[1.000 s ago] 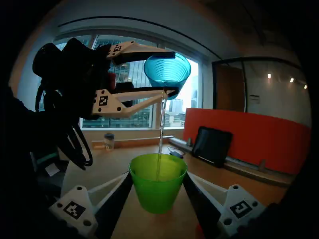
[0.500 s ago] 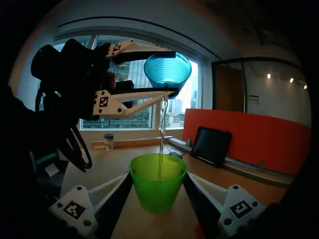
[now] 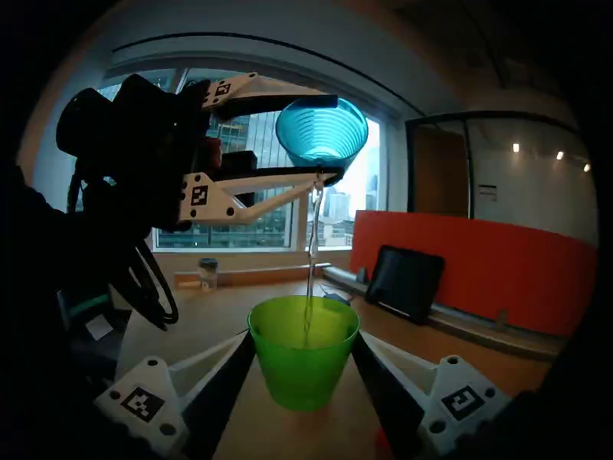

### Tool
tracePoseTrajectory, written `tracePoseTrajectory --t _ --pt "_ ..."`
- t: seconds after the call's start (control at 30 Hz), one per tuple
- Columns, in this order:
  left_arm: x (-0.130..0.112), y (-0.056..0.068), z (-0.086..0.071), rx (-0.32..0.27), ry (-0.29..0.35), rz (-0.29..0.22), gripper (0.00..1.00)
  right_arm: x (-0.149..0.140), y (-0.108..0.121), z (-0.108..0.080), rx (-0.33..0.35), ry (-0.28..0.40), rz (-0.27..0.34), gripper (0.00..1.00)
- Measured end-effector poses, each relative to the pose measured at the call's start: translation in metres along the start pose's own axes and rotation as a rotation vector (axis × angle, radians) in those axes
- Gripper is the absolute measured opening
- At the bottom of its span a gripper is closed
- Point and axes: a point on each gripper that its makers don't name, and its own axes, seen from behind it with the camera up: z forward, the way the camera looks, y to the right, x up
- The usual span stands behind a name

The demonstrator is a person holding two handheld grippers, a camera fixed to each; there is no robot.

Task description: Pour water

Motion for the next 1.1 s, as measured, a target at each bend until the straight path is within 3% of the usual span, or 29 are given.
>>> tracePoseTrajectory --t 0.37,1.1 --pt "0.0019 0.0051 0.0019 -0.003 0.005 0.034 0.89 0.0007 0.0011 -0.0008 -0.004 -0.002 -0.004 0.89" --pt "0.0064 -0.0024 0.0038 0.000 0.006 0.136 0.88 0.0005 0.0017 0.0007 -0.007 0.003 -0.002 0.89"
